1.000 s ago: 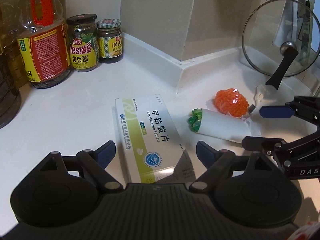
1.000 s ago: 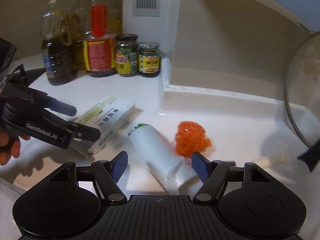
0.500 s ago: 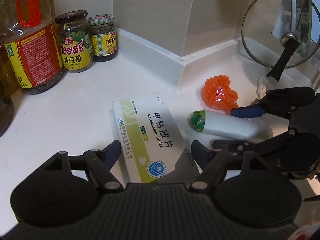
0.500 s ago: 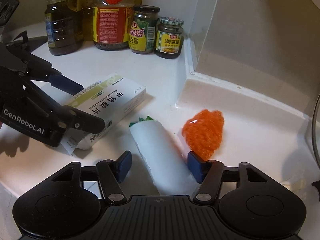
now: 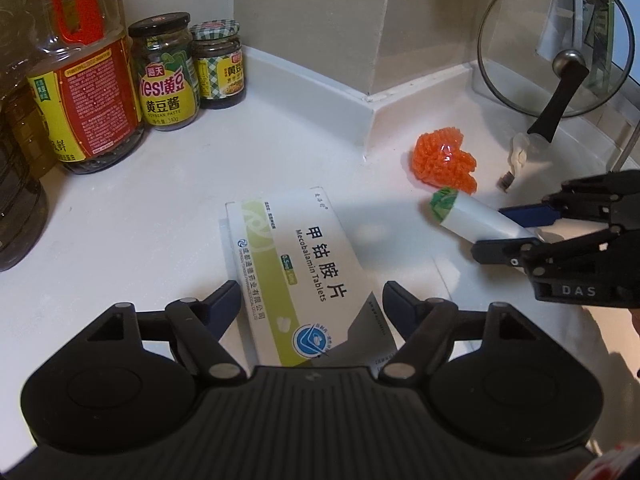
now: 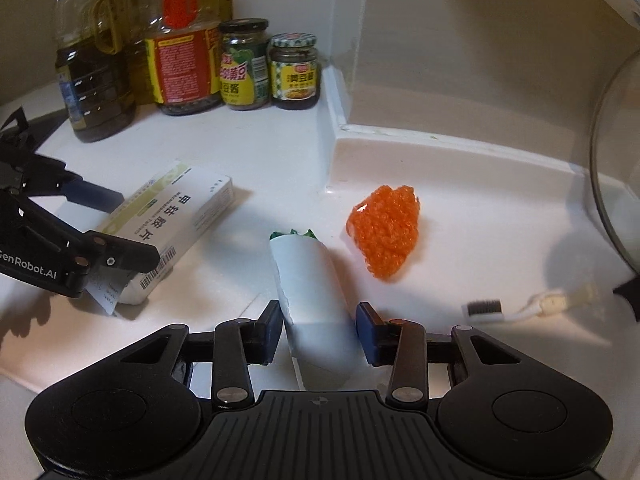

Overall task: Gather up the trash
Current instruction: 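Grasp the white medicine box with the left tool while the right tool grasps the white rolled tube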

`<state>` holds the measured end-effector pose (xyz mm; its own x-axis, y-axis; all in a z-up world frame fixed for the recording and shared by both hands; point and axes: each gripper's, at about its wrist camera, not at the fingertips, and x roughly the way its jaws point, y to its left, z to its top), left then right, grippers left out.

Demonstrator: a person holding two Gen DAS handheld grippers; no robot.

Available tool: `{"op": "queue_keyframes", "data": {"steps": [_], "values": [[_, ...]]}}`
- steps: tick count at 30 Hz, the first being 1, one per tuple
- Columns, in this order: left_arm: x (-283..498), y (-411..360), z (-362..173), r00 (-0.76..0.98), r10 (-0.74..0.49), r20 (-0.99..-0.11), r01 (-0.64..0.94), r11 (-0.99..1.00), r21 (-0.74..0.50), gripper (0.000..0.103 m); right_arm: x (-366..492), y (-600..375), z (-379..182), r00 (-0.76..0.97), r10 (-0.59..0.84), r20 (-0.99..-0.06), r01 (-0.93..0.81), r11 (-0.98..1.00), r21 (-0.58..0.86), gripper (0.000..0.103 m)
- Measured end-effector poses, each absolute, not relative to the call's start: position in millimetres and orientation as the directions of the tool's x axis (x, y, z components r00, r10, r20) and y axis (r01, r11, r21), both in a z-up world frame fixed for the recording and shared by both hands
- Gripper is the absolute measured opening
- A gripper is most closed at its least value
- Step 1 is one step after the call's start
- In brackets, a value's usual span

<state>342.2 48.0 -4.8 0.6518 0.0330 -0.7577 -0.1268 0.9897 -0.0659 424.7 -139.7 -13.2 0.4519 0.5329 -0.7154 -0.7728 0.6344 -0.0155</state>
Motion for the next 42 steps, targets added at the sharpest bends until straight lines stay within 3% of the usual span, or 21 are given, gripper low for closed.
{"op": "queue_keyframes", "data": {"steps": [9, 18, 25, 30, 32, 35, 42], "values": [[359, 42, -10, 0.634, 0.075, -0.770, -0.149, 0.988, -0.026, 0.081, 413, -149, -19, 0.464, 0.522, -0.716, -0.747, 0.665, 0.001, 0.041], [356, 50, -14, 0.619, 0.061, -0.783, -0.086, 0.996, 0.010, 0.076, 411, -145, -23, 0.451, 0.512, -0.731, -0.774, 0.632, -0.034, 0.041], [360, 53, -15, 0.611, 0.048, -0.790, -0.050, 0.998, 0.022, 0.075, 416, -142, -23, 0.429, 0.536, -0.727, -0.792, 0.610, -0.018, 0.051], [361, 52, -19, 0.606, 0.067, -0.792, -0.065, 0.997, 0.035, 0.074, 417, -137, -25, 0.427, 0.539, -0.726, -0.796, 0.604, -0.019, 0.050], [358, 53, -19, 0.611, 0.064, -0.789, -0.069, 0.997, 0.027, 0.073, 414, -137, -24, 0.433, 0.538, -0.723, -0.795, 0.606, -0.025, 0.043], [353, 52, -19, 0.619, 0.060, -0.783, -0.064, 0.998, 0.026, 0.072, 408, -137, -25, 0.451, 0.529, -0.719, -0.790, 0.612, -0.046, 0.042], [330, 47, -10, 0.657, 0.052, -0.752, -0.062, 0.998, 0.015, 0.070, 379, -145, -19, 0.530, 0.550, -0.645, -0.766, 0.637, -0.087, 0.042]]}}
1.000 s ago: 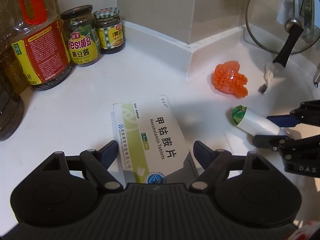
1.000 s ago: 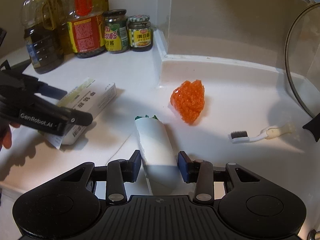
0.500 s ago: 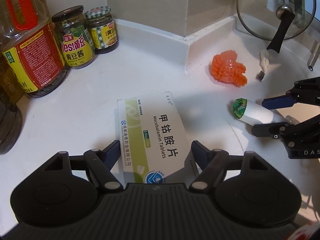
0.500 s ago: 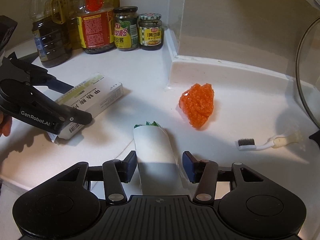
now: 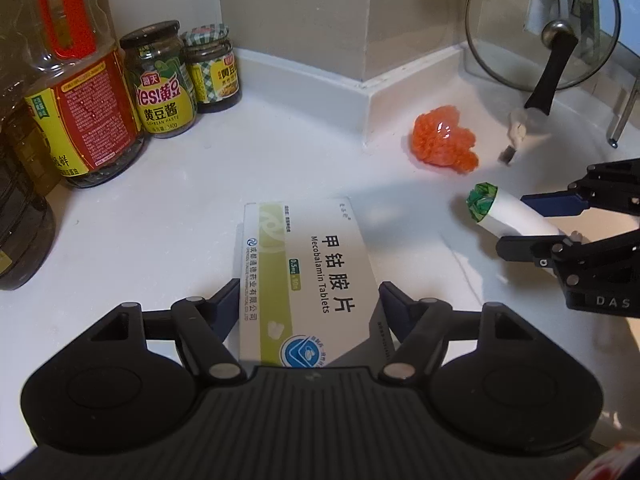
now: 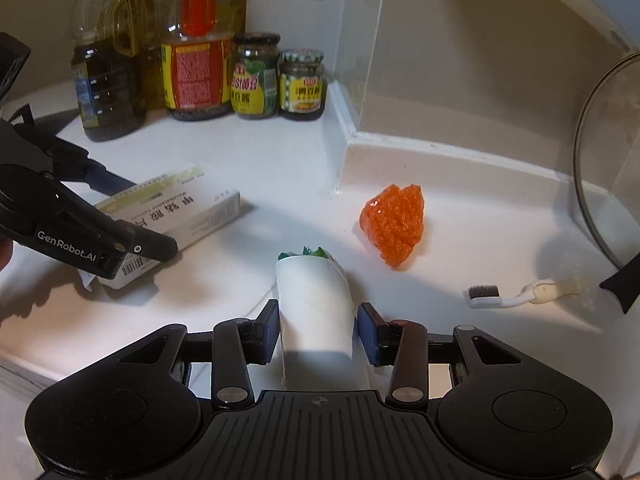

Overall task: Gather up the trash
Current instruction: 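Grasp the white medicine box with the left tool while the right tool grasps the white rolled tube, then carry both items over the bin and open the left tool to drop the medicine box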

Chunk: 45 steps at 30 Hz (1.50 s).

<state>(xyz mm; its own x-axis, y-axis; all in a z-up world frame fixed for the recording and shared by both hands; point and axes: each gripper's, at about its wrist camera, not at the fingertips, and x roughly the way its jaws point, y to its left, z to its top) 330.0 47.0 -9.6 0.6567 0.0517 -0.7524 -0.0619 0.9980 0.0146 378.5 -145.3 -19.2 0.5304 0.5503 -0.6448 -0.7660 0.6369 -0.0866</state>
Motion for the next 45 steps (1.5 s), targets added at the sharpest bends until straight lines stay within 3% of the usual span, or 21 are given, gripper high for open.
{"op": "queue_keyframes", "data": {"steps": [15, 26, 45], "values": [[271, 35, 4, 0.686, -0.002, -0.728, -0.006, 1.000, -0.008, 0.070, 325, -157, 5, 0.585, 0.560, -0.587, -0.707, 0.706, -0.031, 0.042], [207, 18, 15, 0.690, -0.068, -0.720, 0.050, 0.998, -0.047, 0.070, 251, -167, 17, 0.573, 0.577, -0.582, -0.659, 0.747, 0.091, 0.042], [123, -21, -9, 0.617, -0.172, -0.768, 0.190, 0.979, -0.067, 0.070, 147, -213, -25, 0.596, 0.512, -0.619, -0.543, 0.824, 0.159, 0.042]]}}
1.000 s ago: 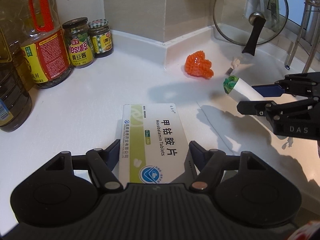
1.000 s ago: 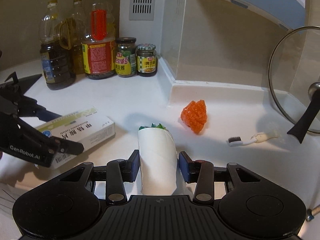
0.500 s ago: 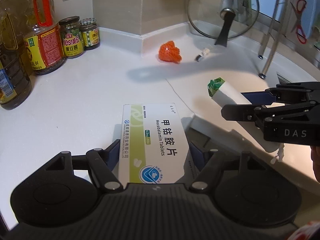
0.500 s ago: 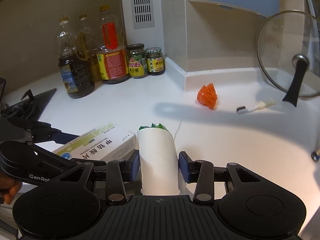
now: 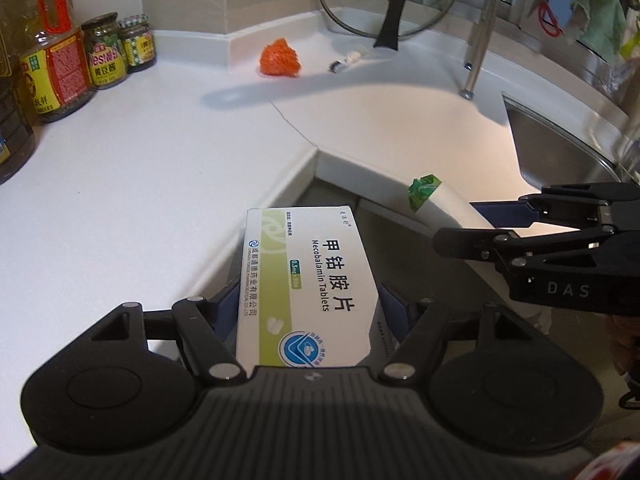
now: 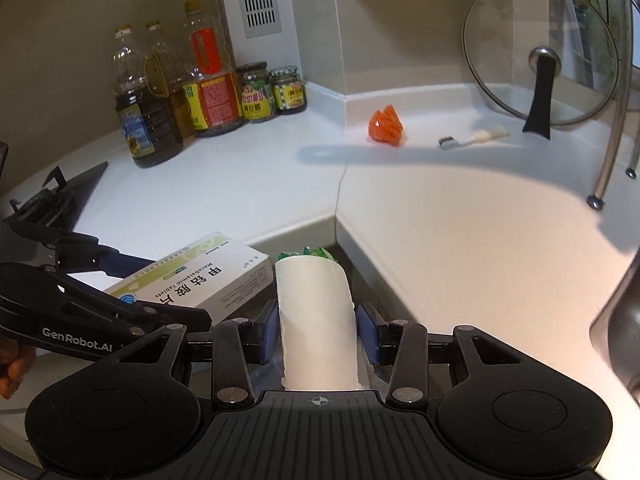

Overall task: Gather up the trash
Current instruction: 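Carry both items over the bin and open the left tool to drop the medicine box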

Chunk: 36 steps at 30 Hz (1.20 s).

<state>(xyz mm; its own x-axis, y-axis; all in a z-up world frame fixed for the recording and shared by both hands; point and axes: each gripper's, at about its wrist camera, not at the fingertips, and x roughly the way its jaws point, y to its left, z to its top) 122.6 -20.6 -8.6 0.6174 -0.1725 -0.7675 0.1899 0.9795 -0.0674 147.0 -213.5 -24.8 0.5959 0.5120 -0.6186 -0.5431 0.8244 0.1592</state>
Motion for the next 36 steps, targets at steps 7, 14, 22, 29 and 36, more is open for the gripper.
{"op": "queue_keyframes", "data": {"steps": [7, 14, 22, 29, 36], "values": [[111, -35, -31, 0.552, -0.209, -0.808, 0.226, 0.969, -0.096, 0.070, 139, -220, -55, 0.559, 0.481, -0.676, -0.512, 0.841, 0.175, 0.042], [117, -37, -66, 0.485, -0.206, -0.850, 0.198, 0.972, -0.123, 0.070, 144, -220, -87, 0.509, 0.459, -0.728, -0.488, 0.851, 0.195, 0.042], [127, -32, -108, 0.428, -0.176, -0.887, 0.145, 0.982, -0.125, 0.070, 153, -217, -119, 0.481, 0.443, -0.756, -0.470, 0.859, 0.204, 0.042], [135, -30, -137, 0.389, -0.165, -0.906, 0.119, 0.985, -0.128, 0.070, 159, -220, -144, 0.459, 0.424, -0.781, -0.448, 0.870, 0.209, 0.042], [139, -29, -157, 0.363, -0.158, -0.918, 0.098, 0.987, -0.131, 0.070, 165, -222, -158, 0.442, 0.415, -0.795, -0.437, 0.874, 0.214, 0.042]]}}
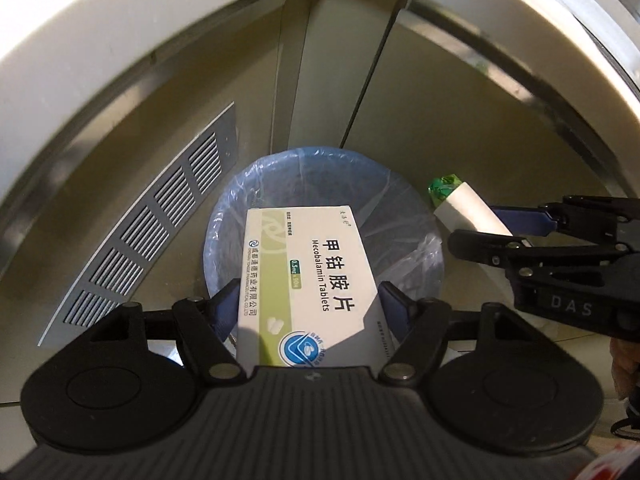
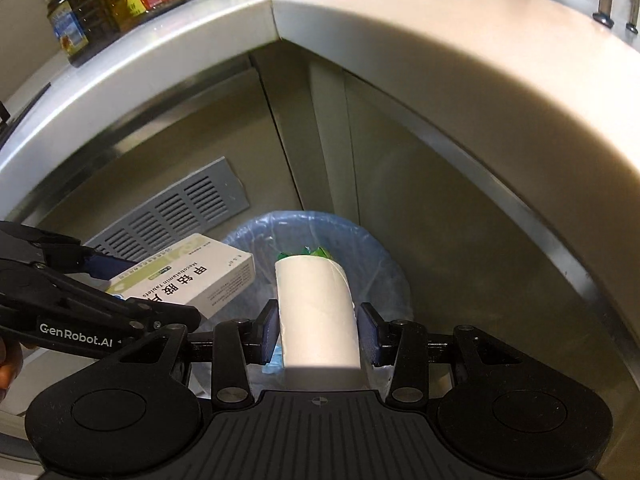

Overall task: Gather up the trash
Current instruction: 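Carry both items over the bin and open the left tool to drop the medicine box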

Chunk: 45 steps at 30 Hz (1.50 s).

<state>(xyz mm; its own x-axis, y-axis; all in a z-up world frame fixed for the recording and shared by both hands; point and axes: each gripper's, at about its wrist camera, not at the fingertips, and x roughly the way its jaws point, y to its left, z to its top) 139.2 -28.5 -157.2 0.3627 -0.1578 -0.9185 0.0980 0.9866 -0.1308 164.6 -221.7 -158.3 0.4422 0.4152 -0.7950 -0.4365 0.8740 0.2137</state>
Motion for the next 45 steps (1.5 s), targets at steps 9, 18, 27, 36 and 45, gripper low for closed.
{"op": "queue_keyframes", "data": {"steps": [9, 18, 27, 36, 45], "values": [[145, -27, -171, 0.351, -0.151, -0.924, 0.078, 0.988, -0.132, 0.070, 170, -221, -167, 0.437, 0.410, -0.801, -0.422, 0.879, 0.220, 0.042], [157, -27, -187, 0.363, -0.158, -0.918, 0.046, 0.987, -0.151, 0.072, 172, -222, -173, 0.427, 0.400, -0.811, -0.407, 0.886, 0.222, 0.042], [145, -20, -173, 0.372, -0.159, -0.914, 0.045, 0.987, -0.154, 0.072, 173, -219, -173, 0.423, 0.407, -0.809, -0.413, 0.882, 0.228, 0.042], [132, -17, -168, 0.374, -0.152, -0.915, 0.050, 0.988, -0.144, 0.071, 172, -210, -171, 0.422, 0.413, -0.807, -0.423, 0.877, 0.227, 0.042], [127, -9, -169, 0.379, -0.131, -0.916, 0.023, 0.991, -0.132, 0.070, 177, -196, -178, 0.405, 0.408, -0.819, -0.409, 0.881, 0.237, 0.042]]}}
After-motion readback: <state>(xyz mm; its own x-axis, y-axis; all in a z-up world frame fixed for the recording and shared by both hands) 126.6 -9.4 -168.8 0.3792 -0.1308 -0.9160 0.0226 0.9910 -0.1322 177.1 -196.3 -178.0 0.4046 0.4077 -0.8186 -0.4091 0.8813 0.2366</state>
